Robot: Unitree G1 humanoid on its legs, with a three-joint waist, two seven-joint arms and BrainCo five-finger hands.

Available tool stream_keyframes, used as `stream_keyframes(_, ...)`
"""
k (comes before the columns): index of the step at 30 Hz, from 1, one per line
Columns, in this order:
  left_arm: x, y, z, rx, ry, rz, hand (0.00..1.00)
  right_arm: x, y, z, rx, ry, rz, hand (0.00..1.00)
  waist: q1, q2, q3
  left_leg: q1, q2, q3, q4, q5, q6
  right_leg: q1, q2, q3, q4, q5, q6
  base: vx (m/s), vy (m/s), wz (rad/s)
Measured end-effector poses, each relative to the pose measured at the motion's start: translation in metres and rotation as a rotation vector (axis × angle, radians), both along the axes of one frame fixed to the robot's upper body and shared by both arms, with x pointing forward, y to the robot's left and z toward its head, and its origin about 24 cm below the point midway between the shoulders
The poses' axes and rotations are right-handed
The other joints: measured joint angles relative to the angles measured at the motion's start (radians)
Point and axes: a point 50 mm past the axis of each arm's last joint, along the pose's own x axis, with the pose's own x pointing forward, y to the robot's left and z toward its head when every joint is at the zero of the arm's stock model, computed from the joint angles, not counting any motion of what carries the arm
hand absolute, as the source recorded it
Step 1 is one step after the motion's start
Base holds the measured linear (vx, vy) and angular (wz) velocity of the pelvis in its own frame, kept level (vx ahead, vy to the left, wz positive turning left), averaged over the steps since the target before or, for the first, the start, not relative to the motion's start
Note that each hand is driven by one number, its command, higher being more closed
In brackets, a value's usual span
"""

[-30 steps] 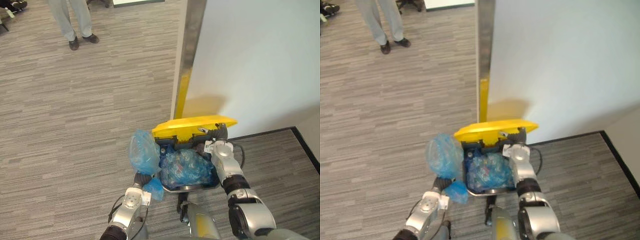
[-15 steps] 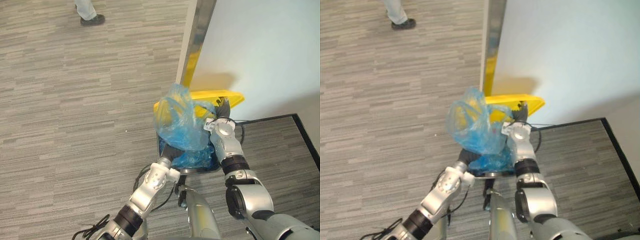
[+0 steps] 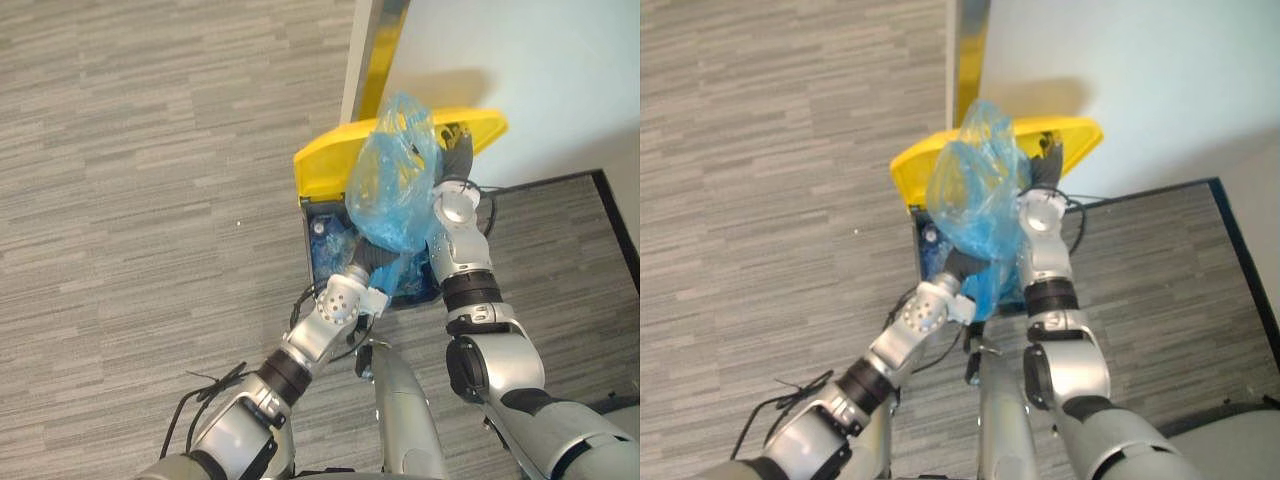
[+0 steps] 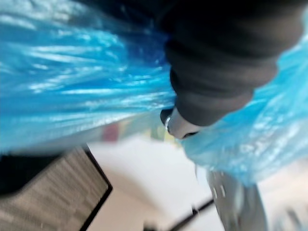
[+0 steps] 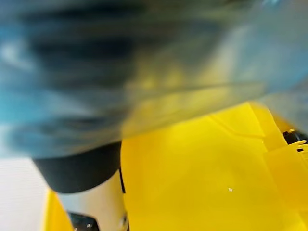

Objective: Gather rubbish on tea table into small bin, then transfer packed bag to large trash can.

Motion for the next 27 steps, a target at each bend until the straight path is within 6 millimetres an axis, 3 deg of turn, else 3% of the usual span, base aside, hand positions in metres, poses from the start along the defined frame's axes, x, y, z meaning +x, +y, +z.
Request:
stream_keyframes(3,0.009,0.004,0.005,0.012,-0.001,0.046,1.0,0.001,0.001,0.007,-0.004,-0.01,0.003,0.0,-0.003,0.0,0.007,-0.034,0.013,0.001,0.017,-0.004,-0.007,-0.027,0.013,-0.004,0.0,0.005,-0.003,0.0,-0.041,-0.07)
stream_keyframes(12,0.014,0.006,-0.011,0.08,0.056,0.082,1.0,-0.003,0.007,0.035,-0.025,-0.105,0.021,0.0,-0.017,0.001,0.013,-0.09,0.026,0.021,0.031,-0.008,-0.013,-0.091,0.021,0.012,0.004,0.009,-0.01,0.0,-0.026,-0.05)
stream_keyframes(19,0.026,0.015,-0.009,0.124,0.068,0.148,1.0,-0.014,0.022,0.072,-0.037,-0.251,0.071,0.0,-0.03,0.003,0.051,-0.16,0.032,0.031,0.077,-0.021,-0.016,-0.164,0.025,0.024,0.036,0.012,-0.013,-0.02,-0.03,-0.05)
stream_keyframes(20,0.029,0.019,-0.01,0.118,0.082,0.172,0.0,-0.015,0.024,0.074,-0.041,-0.261,0.075,0.0,-0.033,0.003,0.058,-0.167,0.035,0.03,0.081,-0.022,-0.016,-0.168,0.027,0.023,0.037,0.012,-0.014,-0.03,-0.045,-0.02)
stream_keyframes(27,0.039,0.04,-0.016,0.121,0.134,0.302,0.0,-0.023,0.029,0.094,-0.059,-0.35,0.096,0.0,-0.037,0.003,0.058,-0.234,0.049,0.038,0.098,-0.021,-0.018,-0.227,0.029,0.02,0.038,0.02,-0.015,-0.03,-0.066,0.01)
